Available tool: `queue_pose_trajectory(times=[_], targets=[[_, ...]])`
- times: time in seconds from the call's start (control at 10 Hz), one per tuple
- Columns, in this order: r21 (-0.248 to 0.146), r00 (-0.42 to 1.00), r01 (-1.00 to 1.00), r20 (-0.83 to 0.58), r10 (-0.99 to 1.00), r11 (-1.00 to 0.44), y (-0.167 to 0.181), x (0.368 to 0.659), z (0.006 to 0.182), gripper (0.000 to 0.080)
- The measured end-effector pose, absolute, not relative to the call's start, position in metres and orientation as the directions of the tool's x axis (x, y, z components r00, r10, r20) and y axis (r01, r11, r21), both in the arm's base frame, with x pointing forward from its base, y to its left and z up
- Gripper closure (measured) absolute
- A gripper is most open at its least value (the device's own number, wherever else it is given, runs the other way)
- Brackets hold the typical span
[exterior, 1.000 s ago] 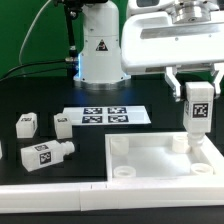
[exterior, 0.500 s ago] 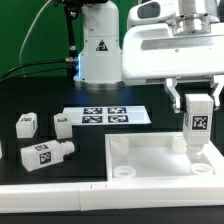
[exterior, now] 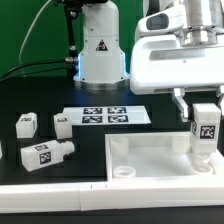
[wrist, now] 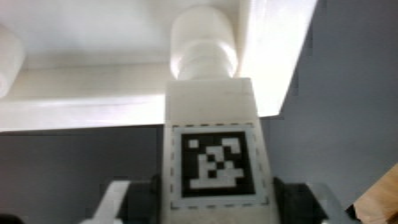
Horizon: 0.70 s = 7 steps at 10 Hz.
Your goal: Assemble square table
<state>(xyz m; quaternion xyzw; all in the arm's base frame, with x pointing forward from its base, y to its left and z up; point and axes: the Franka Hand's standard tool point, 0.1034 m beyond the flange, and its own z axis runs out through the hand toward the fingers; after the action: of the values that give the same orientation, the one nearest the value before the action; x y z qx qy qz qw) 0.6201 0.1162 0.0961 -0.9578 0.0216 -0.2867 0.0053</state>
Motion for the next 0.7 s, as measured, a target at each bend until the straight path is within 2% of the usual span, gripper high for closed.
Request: queue_pose_trajectory(times=[0.3, 0.7], targets=[[-0.02, 0.829, -0.037, 0.558, -0.042, -0.999, 0.1161, 0.6266, 0.0953, 0.0514], [-0.013, 0.836, -0.038, 0.547, -0.039, -0.999, 0.114, 0.6242, 0.0857, 0.0514]])
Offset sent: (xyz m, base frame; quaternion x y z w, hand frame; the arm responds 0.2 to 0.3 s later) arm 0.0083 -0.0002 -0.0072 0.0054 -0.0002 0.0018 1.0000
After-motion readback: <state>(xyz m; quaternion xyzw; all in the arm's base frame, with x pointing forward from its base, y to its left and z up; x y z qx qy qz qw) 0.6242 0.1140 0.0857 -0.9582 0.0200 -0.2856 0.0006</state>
